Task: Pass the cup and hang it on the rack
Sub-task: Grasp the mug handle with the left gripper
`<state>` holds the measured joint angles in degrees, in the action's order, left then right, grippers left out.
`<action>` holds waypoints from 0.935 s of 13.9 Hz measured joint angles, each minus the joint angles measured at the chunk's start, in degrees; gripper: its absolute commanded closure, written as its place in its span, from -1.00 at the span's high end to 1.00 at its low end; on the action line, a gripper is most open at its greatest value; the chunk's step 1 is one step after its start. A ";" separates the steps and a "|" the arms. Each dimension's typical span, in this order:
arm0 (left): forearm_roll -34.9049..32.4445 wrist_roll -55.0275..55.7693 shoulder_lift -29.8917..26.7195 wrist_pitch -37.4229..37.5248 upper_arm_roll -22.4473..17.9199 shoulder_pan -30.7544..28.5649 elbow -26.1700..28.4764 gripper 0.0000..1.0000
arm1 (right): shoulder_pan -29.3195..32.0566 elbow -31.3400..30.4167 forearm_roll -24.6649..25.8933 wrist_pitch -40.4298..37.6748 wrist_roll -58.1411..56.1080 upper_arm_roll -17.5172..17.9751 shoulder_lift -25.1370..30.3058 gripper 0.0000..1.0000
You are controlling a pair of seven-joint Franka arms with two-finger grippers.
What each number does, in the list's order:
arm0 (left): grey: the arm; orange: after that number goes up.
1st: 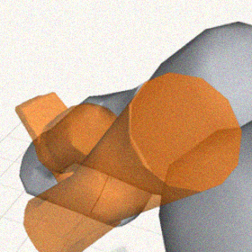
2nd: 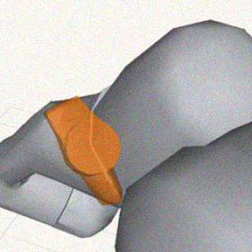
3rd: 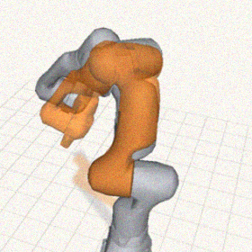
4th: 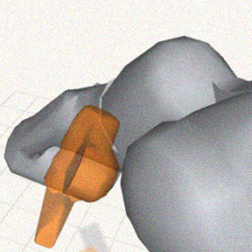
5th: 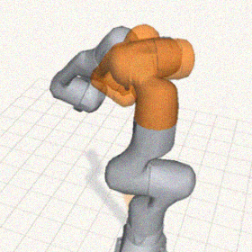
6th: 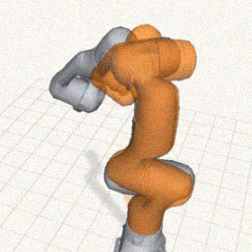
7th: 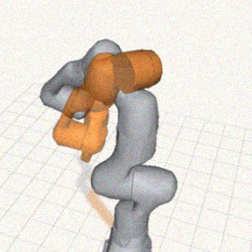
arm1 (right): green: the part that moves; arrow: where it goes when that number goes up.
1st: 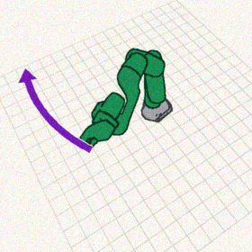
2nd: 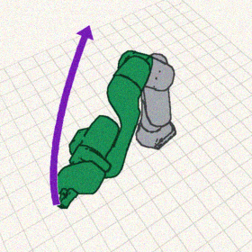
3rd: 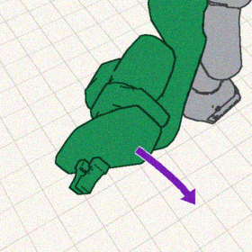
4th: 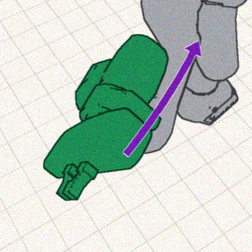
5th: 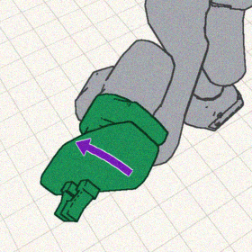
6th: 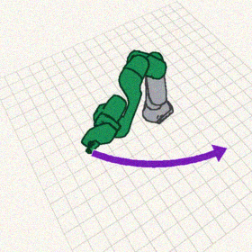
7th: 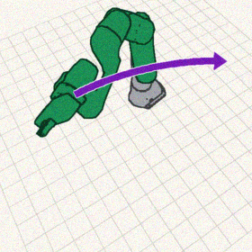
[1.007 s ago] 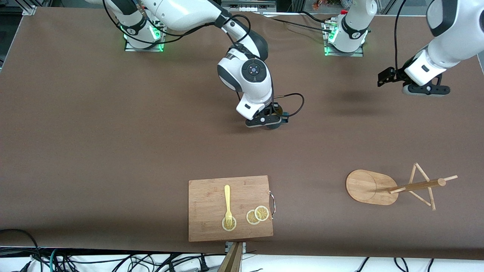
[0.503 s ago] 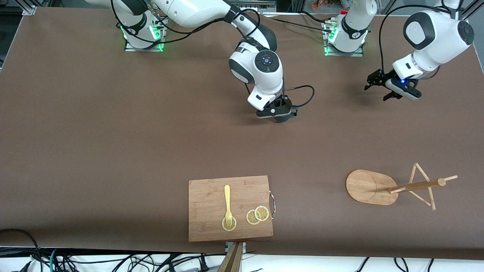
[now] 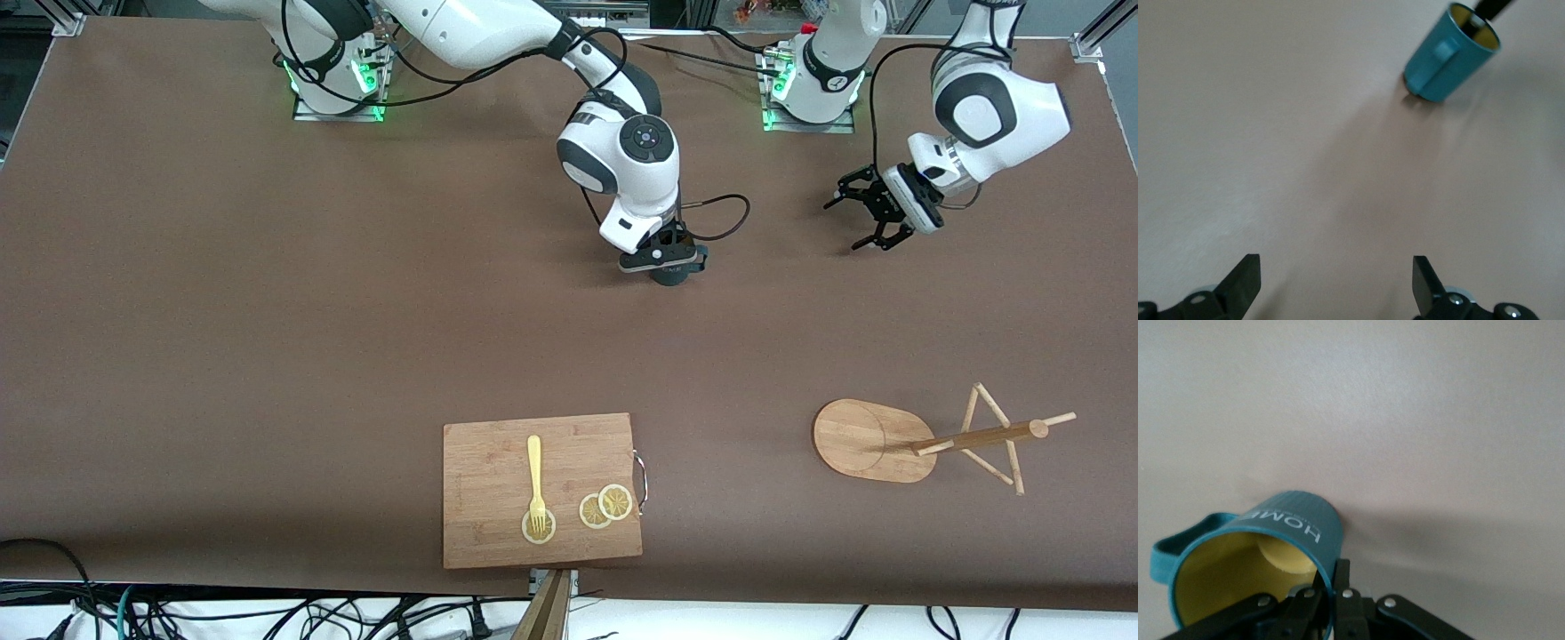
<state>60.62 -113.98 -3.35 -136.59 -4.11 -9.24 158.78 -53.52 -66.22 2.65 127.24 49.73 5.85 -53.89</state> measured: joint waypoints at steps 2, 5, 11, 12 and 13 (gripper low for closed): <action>5.07 -11.75 2.27 3.15 -0.27 -0.55 -0.25 1.00 | -0.34 0.25 0.36 0.04 0.00 -0.11 -0.21 1.00; 13.06 -27.03 4.88 7.75 -0.30 -0.81 -0.48 1.00 | -0.34 0.45 0.47 -1.13 0.00 -1.04 -0.39 1.00; 23.94 -43.28 17.81 17.16 0.64 -0.61 -2.39 1.00 | 1.94 6.65 0.46 -11.09 0.00 -1.63 2.18 1.00; 24.13 -43.28 19.74 18.01 1.45 -0.59 -3.76 1.00 | 2.54 6.92 0.45 -12.97 -0.01 -1.62 3.35 1.00; 24.80 -43.28 21.37 18.53 2.36 -0.55 -5.20 1.00 | 3.21 7.01 0.45 -14.88 -0.01 -1.60 4.52 1.00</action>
<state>85.42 -157.26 18.01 -118.06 -1.75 -9.79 153.58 -50.31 -59.20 3.11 112.36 49.72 4.25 -49.37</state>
